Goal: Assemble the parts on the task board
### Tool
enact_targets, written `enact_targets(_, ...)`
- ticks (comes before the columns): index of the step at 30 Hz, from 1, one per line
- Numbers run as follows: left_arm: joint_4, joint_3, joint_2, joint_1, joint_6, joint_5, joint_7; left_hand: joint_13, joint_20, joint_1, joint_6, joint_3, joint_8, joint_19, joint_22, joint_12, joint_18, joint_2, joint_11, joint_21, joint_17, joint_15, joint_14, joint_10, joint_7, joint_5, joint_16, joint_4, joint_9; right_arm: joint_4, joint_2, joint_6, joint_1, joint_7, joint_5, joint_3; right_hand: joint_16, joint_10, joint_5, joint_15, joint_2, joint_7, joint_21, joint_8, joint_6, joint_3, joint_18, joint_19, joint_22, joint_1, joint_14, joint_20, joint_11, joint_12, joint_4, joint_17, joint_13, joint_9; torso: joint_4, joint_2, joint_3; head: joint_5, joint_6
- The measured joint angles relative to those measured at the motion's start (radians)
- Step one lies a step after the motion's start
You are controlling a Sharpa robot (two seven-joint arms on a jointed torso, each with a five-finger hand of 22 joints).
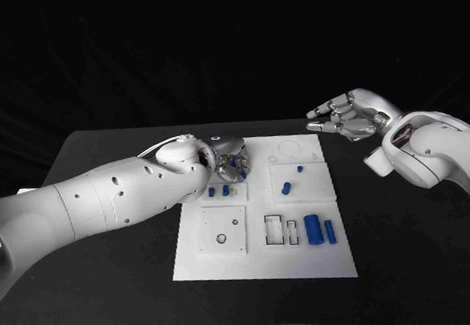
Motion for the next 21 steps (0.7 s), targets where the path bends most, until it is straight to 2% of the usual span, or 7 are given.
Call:
enact_targets(12, 0.011, 0.000, -0.007, -0.005, -0.022, 0.005, 0.006, 0.004, 0.004, -0.005, 0.021, 0.027, -0.008, -0.003, 0.024, -0.022, 0.000, 0.005, 0.004, 0.016, 0.000, 0.003, -0.003, 0.028, 0.004, -0.005, 0.005, -0.028, 0.002, 0.000, 0.001, 0.000, 0.000, 0.000, 0.000, 0.000, 0.000, 0.000, 0.000, 0.000, 0.000, 0.000, 0.000, 0.000, 0.000, 0.000, 0.000, 0.000, 0.000, 0.000, 0.000, 0.000, 0.000, 0.000, 0.000, 0.000, 0.000, 0.000, -0.0003, 0.000, -0.0007, -0.001, 0.001)
enact_targets(21, 0.042, 0.014, -0.030, -0.005, -0.043, 0.028, 0.013, 0.004, 0.007, -0.009, 0.021, 0.035, -0.014, 0.000, 0.035, -0.037, 0.000, 0.009, 0.007, 0.027, -0.004, 0.007, 0.000, 0.032, 0.004, -0.005, 0.010, -0.035, 0.001, 0.000, 0.001, 0.000, 0.000, 0.001, 0.000, 0.000, 0.000, 0.000, 0.000, 0.000, 0.000, 0.000, 0.000, 0.000, 0.000, 0.000, 0.000, 0.000, 0.000, 0.000, 0.000, 0.000, 0.000, 0.000, 0.000, 0.000, 0.000, 0.000, 0.0000, 0.000, -0.0008, -0.002, 0.003)
